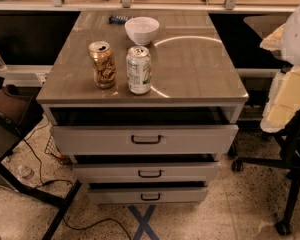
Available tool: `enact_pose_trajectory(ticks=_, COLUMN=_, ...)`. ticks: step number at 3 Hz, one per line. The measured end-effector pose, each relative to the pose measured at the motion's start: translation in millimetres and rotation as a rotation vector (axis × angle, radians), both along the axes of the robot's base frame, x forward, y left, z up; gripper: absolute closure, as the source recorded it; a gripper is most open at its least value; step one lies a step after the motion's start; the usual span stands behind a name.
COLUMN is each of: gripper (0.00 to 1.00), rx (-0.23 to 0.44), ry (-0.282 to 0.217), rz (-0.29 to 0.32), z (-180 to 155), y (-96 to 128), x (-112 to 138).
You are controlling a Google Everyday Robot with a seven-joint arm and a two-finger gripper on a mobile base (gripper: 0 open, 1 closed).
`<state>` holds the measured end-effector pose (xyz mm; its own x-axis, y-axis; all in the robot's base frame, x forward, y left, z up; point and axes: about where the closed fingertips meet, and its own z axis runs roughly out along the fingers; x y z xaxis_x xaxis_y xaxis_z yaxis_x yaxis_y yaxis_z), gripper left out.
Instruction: Open middle drawer
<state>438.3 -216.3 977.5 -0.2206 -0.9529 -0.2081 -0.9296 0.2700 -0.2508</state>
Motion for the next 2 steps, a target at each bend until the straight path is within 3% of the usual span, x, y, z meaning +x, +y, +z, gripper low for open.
enact_pose_trajectory(ticks=1, gripper=0.0, rx=0.0, ry=0.0, rz=0.0, z=0.0, y=0.0, x=0.0)
enact_pose_trajectory(ticks=2, gripper=0.0, rx=-0.021, ry=-0.041, rz=-0.008, z=-22.6, y=-1.5, x=-12.7)
